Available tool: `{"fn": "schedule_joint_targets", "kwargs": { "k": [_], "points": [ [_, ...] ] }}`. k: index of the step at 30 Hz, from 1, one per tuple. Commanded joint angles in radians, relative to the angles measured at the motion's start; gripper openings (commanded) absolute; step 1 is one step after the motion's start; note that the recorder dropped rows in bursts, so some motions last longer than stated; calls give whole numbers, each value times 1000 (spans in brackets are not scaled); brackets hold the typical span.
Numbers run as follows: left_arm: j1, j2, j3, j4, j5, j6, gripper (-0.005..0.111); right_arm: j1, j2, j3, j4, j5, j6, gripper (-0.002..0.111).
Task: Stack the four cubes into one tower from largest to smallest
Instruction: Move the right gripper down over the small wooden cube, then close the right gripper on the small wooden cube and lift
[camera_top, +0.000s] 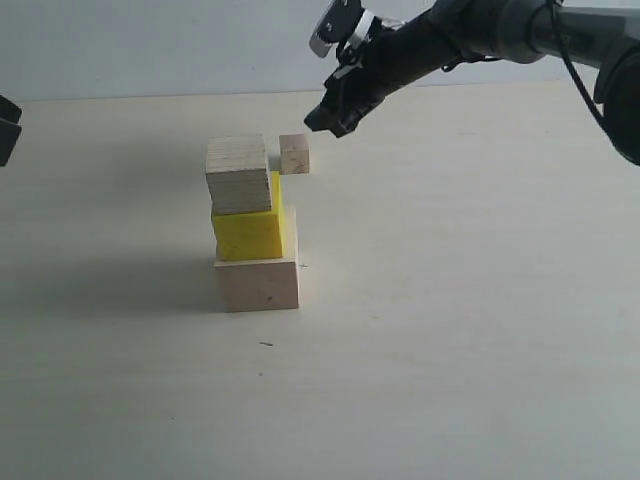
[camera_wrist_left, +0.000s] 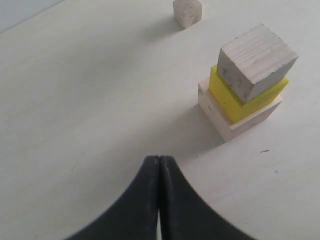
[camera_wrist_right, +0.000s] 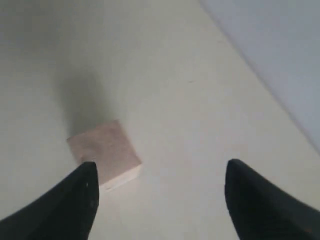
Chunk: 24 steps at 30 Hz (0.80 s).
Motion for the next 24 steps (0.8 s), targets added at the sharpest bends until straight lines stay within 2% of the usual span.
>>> {"fn": "schedule_joint_targets", "kwargs": {
  "k": [1, 6, 13, 24],
  "points": [
    [2, 4, 3, 6, -13, -1, 0, -2, 38, -53, -8, 68, -57, 68],
    [2, 3, 3, 6, 3, -1, 0, -2, 71, -125, 12, 189, -142, 68],
    [2, 3, 3, 6, 7, -1, 0, -2, 114, -192, 29, 267, -151, 68],
    [2, 3, 3, 6, 6, 1, 0, -2, 131, -192, 47, 205, -185, 68]
  ]
}}
